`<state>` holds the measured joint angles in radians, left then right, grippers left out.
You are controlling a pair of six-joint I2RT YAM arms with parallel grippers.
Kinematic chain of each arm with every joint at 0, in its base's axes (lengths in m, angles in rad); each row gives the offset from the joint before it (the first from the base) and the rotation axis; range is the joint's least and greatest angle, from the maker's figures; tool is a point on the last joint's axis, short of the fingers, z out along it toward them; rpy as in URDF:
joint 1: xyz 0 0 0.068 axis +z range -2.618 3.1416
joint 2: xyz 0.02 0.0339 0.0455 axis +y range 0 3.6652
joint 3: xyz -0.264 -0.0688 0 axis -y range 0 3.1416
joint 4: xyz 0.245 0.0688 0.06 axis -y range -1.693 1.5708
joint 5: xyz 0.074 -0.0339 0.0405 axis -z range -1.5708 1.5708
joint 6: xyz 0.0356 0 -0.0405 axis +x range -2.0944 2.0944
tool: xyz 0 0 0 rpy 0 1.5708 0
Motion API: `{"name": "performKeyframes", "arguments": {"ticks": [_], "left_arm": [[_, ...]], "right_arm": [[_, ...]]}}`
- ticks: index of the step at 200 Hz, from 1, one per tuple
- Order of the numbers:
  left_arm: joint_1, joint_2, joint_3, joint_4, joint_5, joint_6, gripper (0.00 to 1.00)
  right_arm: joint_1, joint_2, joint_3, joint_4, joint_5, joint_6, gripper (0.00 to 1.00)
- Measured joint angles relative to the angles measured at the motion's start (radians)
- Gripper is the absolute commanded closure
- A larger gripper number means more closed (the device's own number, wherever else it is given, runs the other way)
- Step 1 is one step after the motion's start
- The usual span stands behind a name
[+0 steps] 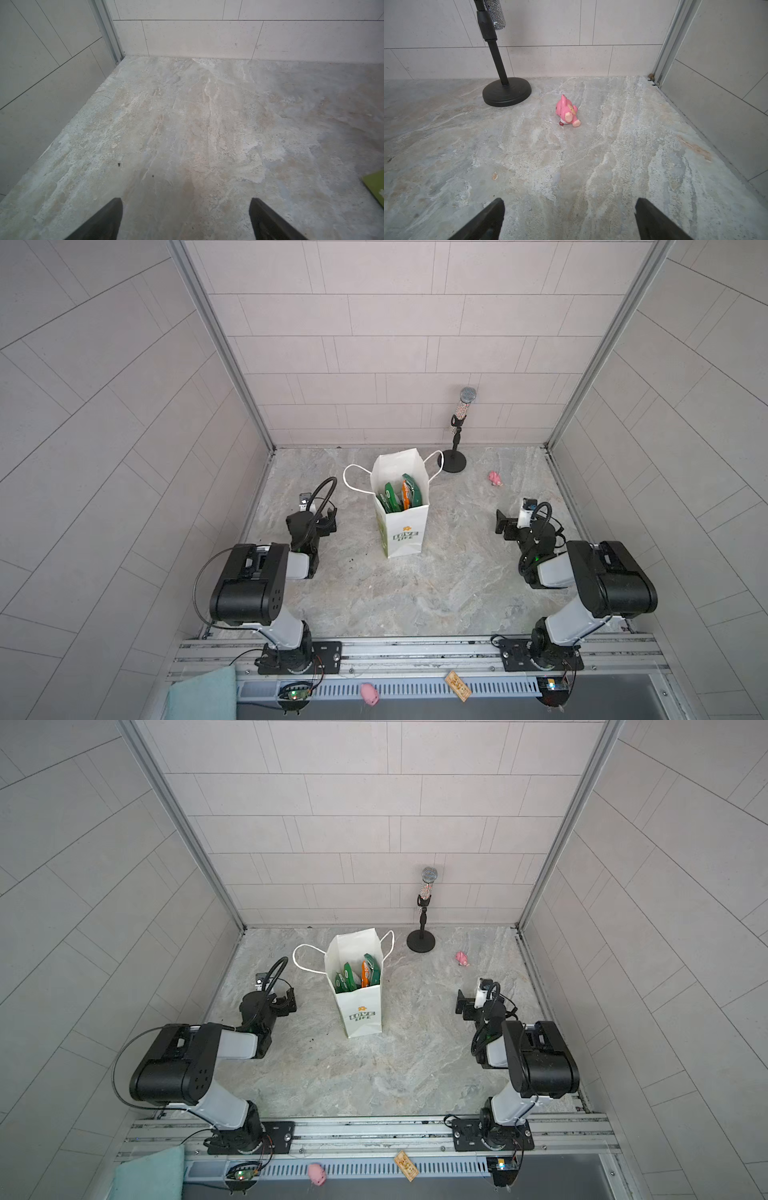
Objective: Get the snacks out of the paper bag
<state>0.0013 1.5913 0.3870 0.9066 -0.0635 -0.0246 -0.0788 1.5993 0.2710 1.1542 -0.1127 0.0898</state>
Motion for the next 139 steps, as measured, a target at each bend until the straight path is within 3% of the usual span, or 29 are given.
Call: {"name": "performKeyframes", "arguments": {"ticks": [139], "left_arm": [[0.0, 0.0, 0.0, 0.0, 0.0, 0.0, 0.0]], "right_arm": [[0.005, 0.0, 0.017, -0.022, 0.0, -0.004, 0.01]]}}
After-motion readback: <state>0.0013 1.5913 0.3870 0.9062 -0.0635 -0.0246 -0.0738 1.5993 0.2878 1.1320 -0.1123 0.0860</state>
